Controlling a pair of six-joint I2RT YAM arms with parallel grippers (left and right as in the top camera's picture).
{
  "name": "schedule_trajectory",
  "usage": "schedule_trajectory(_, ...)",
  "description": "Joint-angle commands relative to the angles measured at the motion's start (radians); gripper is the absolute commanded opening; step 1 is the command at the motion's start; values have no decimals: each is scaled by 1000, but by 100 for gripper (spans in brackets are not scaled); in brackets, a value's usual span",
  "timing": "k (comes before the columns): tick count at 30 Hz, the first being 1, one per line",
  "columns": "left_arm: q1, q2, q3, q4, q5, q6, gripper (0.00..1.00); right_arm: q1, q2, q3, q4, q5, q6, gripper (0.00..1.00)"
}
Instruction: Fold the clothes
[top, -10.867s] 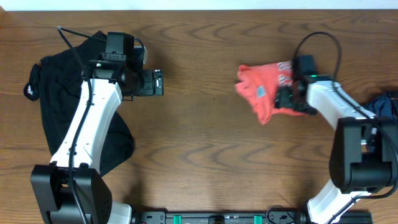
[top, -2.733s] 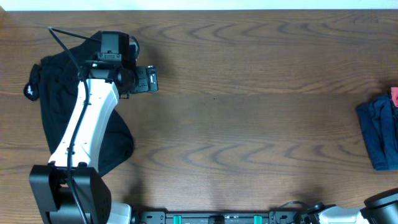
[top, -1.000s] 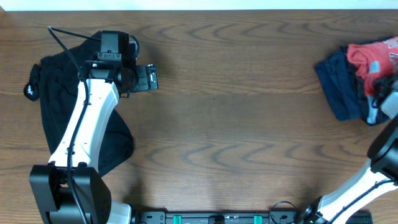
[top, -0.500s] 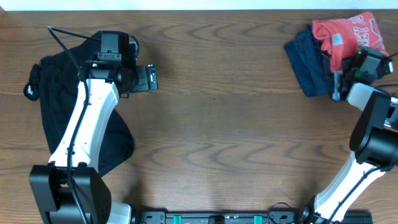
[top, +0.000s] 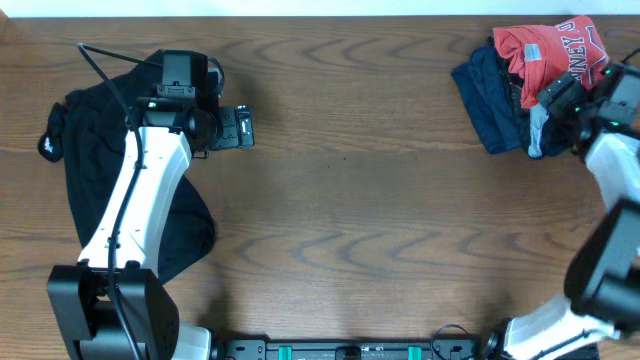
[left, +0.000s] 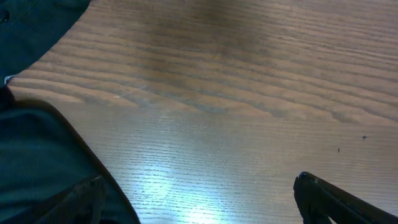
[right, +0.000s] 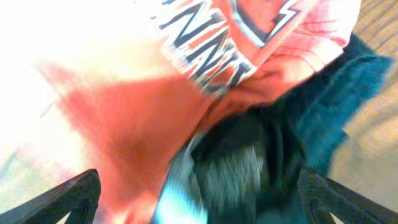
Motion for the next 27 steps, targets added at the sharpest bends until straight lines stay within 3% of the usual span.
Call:
schedule_trajectory(1,3,11,-9,-4,7,-5,98,23,-77,0,-130,-60,-206,99)
schedule_trajectory(6,3,11,-9,-16,7,-5,98,70,-67,-3,-394,-24,-296,99)
schedule_trajectory(12,3,11,-9,-18,7,-5,98,106,-17,-13,-514,158,-265,99)
schedule_trajectory(22,3,11,-9,-18,7,-5,98,105,84,-52,-393,268,-204,99)
schedule_trajectory(27,3,11,-9,-18,7,-5,98,106,185,-52,-258,270,-201,93)
